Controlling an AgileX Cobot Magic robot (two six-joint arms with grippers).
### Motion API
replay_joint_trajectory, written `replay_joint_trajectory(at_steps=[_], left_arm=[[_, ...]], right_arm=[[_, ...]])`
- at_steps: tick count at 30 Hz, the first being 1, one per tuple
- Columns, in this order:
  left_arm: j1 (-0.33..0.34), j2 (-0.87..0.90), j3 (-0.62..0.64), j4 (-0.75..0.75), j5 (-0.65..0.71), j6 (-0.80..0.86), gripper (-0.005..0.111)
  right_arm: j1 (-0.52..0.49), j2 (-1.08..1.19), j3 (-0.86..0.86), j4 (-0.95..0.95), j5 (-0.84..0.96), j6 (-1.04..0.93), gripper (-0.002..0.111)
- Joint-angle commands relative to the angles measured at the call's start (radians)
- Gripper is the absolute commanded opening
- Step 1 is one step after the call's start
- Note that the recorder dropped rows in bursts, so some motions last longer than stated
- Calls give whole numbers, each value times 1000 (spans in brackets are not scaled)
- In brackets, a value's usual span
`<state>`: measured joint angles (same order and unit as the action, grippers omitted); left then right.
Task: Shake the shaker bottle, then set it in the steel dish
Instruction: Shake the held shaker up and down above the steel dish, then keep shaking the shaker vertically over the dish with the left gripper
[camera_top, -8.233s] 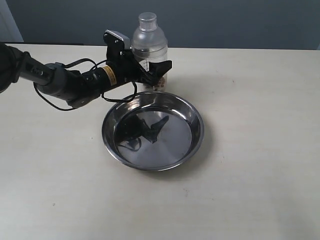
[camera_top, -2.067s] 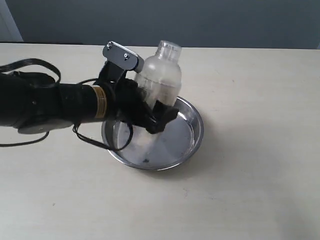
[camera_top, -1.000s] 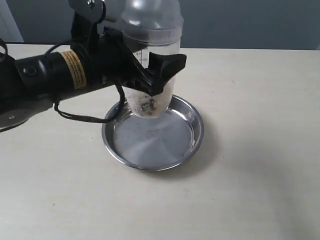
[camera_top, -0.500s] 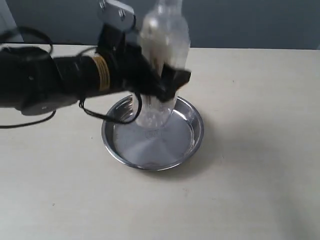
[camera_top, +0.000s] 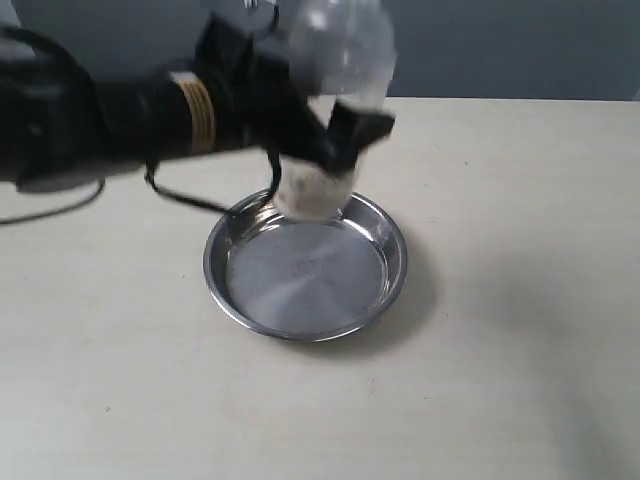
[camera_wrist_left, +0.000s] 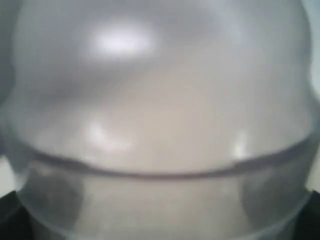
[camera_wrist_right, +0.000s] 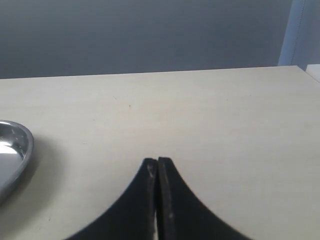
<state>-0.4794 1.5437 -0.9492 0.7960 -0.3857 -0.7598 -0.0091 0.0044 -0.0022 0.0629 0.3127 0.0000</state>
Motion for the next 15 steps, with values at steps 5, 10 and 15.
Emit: replay_joint_trajectory(at_steps=[5, 10, 15], left_arm=[[-1, 82, 71, -39, -119, -25, 0], [-1, -45, 8, -52, -1, 23, 0], [10, 93, 144, -59, 24, 32, 0]], right_arm=[[-2, -4, 2, -4, -8, 0, -1], [-2, -4, 2, -6, -8, 0, -1], [-2, -4, 2, -3, -8, 0, -1]])
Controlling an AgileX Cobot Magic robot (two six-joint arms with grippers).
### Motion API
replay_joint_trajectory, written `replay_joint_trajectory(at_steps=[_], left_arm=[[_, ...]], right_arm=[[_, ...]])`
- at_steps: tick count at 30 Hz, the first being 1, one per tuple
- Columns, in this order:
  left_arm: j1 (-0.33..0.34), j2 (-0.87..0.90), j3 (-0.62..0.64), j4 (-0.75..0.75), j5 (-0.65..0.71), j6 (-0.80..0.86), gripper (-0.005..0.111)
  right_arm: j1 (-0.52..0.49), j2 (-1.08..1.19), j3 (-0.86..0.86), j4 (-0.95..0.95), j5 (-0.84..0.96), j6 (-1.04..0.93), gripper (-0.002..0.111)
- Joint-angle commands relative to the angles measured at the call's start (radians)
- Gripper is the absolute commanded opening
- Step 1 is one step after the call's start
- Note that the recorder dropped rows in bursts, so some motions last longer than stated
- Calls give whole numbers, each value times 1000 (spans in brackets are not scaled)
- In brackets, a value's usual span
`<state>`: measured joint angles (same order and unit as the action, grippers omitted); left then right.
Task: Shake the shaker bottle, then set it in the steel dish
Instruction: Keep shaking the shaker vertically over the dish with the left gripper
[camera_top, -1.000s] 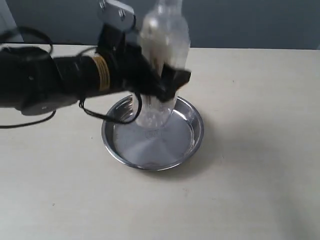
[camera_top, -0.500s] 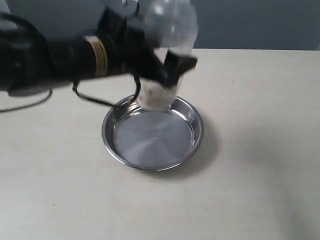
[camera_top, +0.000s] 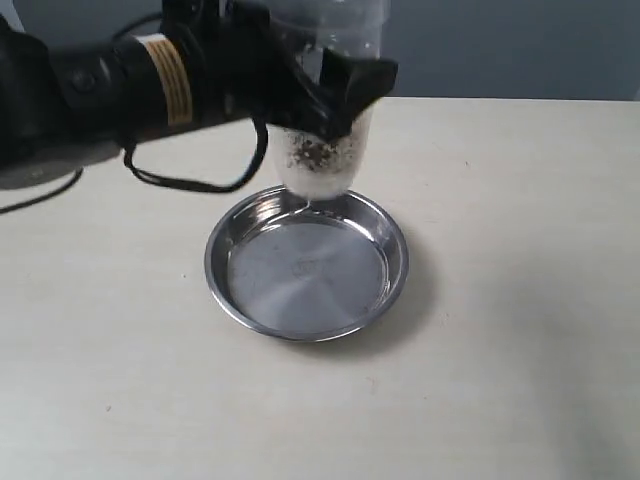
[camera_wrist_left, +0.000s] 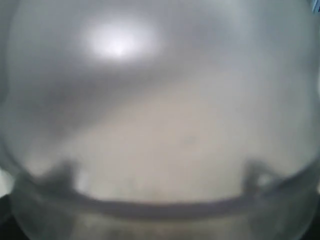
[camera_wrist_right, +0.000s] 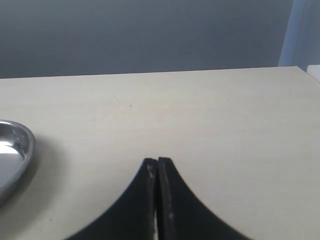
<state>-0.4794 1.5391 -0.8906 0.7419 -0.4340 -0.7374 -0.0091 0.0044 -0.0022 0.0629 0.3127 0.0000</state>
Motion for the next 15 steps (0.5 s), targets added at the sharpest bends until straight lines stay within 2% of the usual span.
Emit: replay_joint_trajectory(at_steps=[1, 4, 6, 7, 8, 9, 10, 11, 12, 13, 15], left_arm=[[20, 80, 85, -19, 66, 16, 0], [46, 44, 85, -185, -82, 35, 0], [-17, 35, 76, 107, -165, -10, 0], [-48, 31, 63, 210, -84, -29, 0], [-77, 31, 50, 199, 90, -12, 0], [-76, 47, 33, 59, 254, 90, 0], [-27, 63, 20, -93, 311, 236, 0], [41, 81, 18, -305, 291, 303, 0], [81, 91, 33, -482, 204, 295, 0], [75, 88, 51, -518, 143, 269, 0], [0, 46, 81, -253, 51, 192, 0]], right_arm=[[-2, -4, 2, -2, -8, 0, -1], [-2, -4, 2, -5, -8, 0, -1], [-2, -4, 2, -5, -8, 0, -1], [-2, -4, 2, -5, -8, 0, -1], [-2, -4, 2, -5, -8, 0, -1], [-2, -4, 2, -5, -8, 0, -1], [-2, -4, 2, -5, -8, 0, -1], [-2, -4, 2, -5, -8, 0, -1], [-2, -4, 2, -5, -8, 0, -1], [-2, -4, 2, -5, -8, 0, -1], [-2, -4, 2, -5, -8, 0, -1]])
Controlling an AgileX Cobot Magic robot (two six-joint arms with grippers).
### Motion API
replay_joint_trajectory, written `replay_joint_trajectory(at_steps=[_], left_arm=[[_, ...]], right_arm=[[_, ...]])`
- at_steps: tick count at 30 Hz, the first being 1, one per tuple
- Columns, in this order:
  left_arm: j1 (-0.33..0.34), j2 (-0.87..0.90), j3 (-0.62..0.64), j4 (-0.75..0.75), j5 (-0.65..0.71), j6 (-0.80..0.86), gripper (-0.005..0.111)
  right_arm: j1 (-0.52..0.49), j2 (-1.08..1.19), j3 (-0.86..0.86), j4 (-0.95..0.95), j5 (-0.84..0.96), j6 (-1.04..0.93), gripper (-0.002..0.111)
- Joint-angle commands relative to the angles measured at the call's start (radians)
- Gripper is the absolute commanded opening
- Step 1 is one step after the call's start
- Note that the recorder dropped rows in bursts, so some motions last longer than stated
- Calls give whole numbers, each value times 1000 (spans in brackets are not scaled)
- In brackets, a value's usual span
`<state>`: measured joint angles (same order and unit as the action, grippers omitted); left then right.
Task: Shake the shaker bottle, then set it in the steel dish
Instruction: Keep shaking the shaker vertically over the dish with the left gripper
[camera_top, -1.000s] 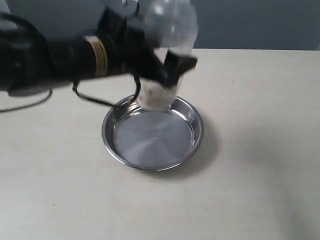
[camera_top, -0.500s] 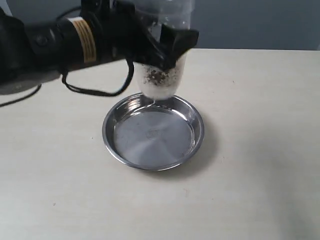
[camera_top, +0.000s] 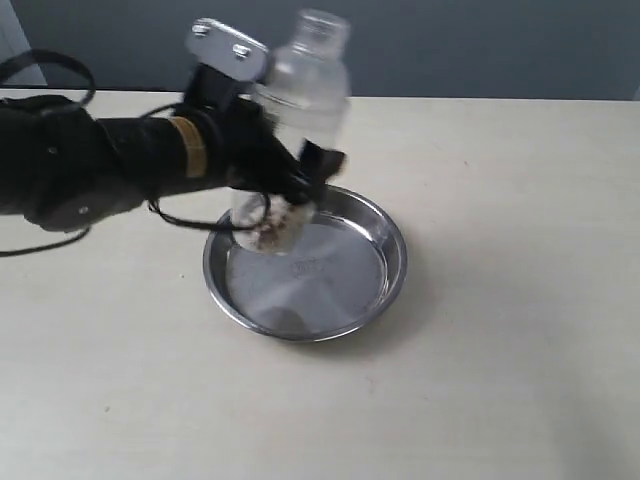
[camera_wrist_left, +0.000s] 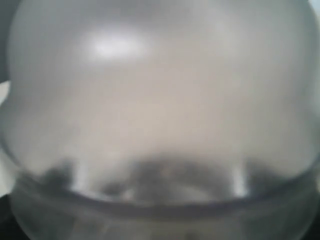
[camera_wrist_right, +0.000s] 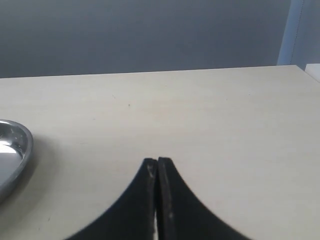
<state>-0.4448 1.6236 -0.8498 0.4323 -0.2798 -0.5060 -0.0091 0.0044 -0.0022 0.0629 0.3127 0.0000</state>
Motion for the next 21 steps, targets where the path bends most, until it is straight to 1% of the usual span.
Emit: replay_joint_trajectory(at_steps=[1, 2, 3, 5, 6, 7, 8, 9, 10, 11, 12, 13, 14, 15, 16, 17, 18, 19, 20, 21], left_arm=[[-67, -58, 42, 112, -114, -44, 0], [-68, -64, 42, 42, -114, 0, 0], [-40, -56, 42, -152, -114, 114, 0], [53, -28, 42, -565, -130, 322, 0], [73, -21, 42, -674, -121, 313, 0], [51, -28, 42, -566, -78, 242, 0], [8, -41, 42, -367, -43, 149, 0], [-59, -60, 42, -84, -12, 46, 0], [-112, -71, 42, 131, -3, -13, 0], [-122, -73, 42, 163, -5, -3, 0], [-90, -60, 42, 31, -15, 89, 0], [-46, -38, 42, -195, -44, 170, 0], [1, -17, 42, -404, -71, 216, 0], [34, -2, 42, -590, -84, 162, 0], [21, -8, 42, -498, -70, 130, 0], [-25, -25, 42, -286, -44, 84, 0], [-87, -54, 42, 59, -1, 26, 0], [-129, -62, 43, 185, 13, 7, 0], [-128, -60, 43, 146, 10, 30, 0], [-78, -44, 43, -42, -22, 106, 0]], right_arm=[[-2, -4, 2, -5, -8, 0, -1], [-2, -4, 2, -5, -8, 0, -1], [-2, -4, 2, -5, -8, 0, -1], [-2, -4, 2, -5, -8, 0, -1], [-2, -4, 2, -5, -8, 0, -1], [-2, -4, 2, -5, -8, 0, -1], [-2, -4, 2, -5, -8, 0, -1], [-2, -4, 2, -5, -8, 0, -1], [-2, -4, 2, -5, -8, 0, -1], [-2, -4, 2, -5, -8, 0, -1], [-2, -4, 2, -5, -8, 0, -1], [-2, -4, 2, -5, -8, 0, -1], [-2, -4, 2, -5, -8, 0, -1], [-2, -4, 2, -5, -8, 0, -1], [-2, -4, 2, -5, -8, 0, -1], [-2, -4, 2, -5, -8, 0, -1], [-2, -4, 2, -5, -8, 0, -1], [-2, -4, 2, -5, -8, 0, -1], [-2, -4, 2, -5, -8, 0, -1], [-2, -4, 2, -5, -8, 0, -1]])
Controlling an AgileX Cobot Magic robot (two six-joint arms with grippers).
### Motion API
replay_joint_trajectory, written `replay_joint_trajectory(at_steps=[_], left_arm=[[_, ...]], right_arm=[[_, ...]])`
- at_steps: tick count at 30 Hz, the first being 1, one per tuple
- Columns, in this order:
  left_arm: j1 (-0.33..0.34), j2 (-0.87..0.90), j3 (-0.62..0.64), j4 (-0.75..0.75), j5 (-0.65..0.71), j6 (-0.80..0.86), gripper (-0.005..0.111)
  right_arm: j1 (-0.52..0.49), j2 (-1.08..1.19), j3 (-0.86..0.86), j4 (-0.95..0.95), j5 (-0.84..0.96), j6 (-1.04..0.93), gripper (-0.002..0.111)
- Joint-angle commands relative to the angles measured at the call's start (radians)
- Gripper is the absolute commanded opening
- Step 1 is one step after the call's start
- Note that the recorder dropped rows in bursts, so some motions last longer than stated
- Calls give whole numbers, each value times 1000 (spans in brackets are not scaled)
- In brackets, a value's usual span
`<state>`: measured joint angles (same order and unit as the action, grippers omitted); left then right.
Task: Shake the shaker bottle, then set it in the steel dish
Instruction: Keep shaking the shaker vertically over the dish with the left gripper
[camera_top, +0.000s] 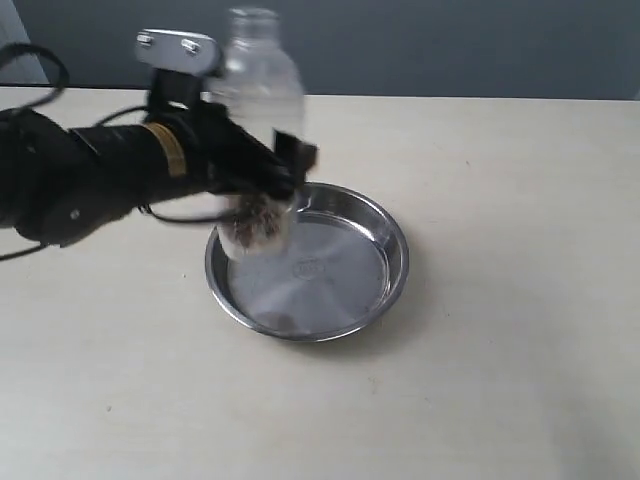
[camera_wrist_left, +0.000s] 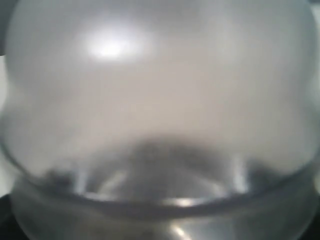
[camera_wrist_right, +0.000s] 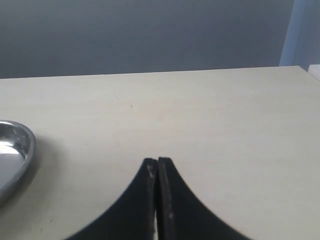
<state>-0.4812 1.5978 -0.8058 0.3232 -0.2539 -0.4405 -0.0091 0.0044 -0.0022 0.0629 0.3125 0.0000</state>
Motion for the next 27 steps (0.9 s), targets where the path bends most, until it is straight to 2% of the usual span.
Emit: replay_joint_trajectory(at_steps=[1, 2, 3, 4, 5, 6, 7, 8, 9, 10, 11, 12, 13, 14, 15, 16, 18, 20, 21, 22, 24, 27], left_arm=[[2, 5, -1, -173, -77, 73, 0], [38, 21, -1, -346, -107, 62, 0], [33, 19, -1, -323, -105, 22, 0], [7, 5, -1, -136, -89, 20, 0], [-36, -17, -1, 114, -54, -1, 0], [-62, -27, -1, 205, -36, -9, 0], [-7, -10, -1, -14, -66, 14, 0], [27, 9, -1, -157, -72, 15, 0], [45, 40, -1, -184, -66, 13, 0], [45, 41, -1, -163, -81, -12, 0], [35, -28, -33, -14, -104, -29, 0], [29, -78, -62, 63, -103, -32, 0], [22, -203, -131, 122, -78, -29, 0], [22, -242, -147, 116, -59, -27, 0], [22, -232, -106, 63, -18, -27, 0], [22, -141, -23, 40, 5, -30, 0], [13, -29, 42, -9, -3, -103, 0], [-3, -167, -37, 124, -114, -110, 0], [-3, -228, -106, 180, -118, -95, 0], [0, -257, -160, 180, -31, -92, 0], [0, -200, -124, 146, 48, -92, 0], [-7, -91, -79, 115, 32, -157, 0]], right_arm=[[-2, -4, 2, -5, -8, 0, -1], [-2, -4, 2, -5, -8, 0, -1], [-2, -4, 2, -5, -8, 0, -1], [-2, -4, 2, -5, -8, 0, -1], [-2, -4, 2, -5, -8, 0, -1], [-2, -4, 2, -5, -8, 0, -1], [-2, -4, 2, -5, -8, 0, -1], [0, -4, 2, -4, -8, 0, -1], [0, -4, 2, -7, -8, 0, -1], [0, -4, 2, -7, -8, 0, -1], [0, -4, 2, -7, -8, 0, -1], [0, -4, 2, -7, -8, 0, -1], [0, -4, 2, -7, -8, 0, -1], [0, -4, 2, -7, -8, 0, -1], [0, -4, 2, -7, -8, 0, -1], [0, -4, 2, -7, -8, 0, -1], [0, -4, 2, -4, -8, 0, -1], [0, -4, 2, -4, -8, 0, -1], [0, -4, 2, -4, -8, 0, -1], [0, -4, 2, -4, -8, 0, -1], [0, -4, 2, -4, -8, 0, -1], [0, -4, 2, -4, -8, 0, -1]])
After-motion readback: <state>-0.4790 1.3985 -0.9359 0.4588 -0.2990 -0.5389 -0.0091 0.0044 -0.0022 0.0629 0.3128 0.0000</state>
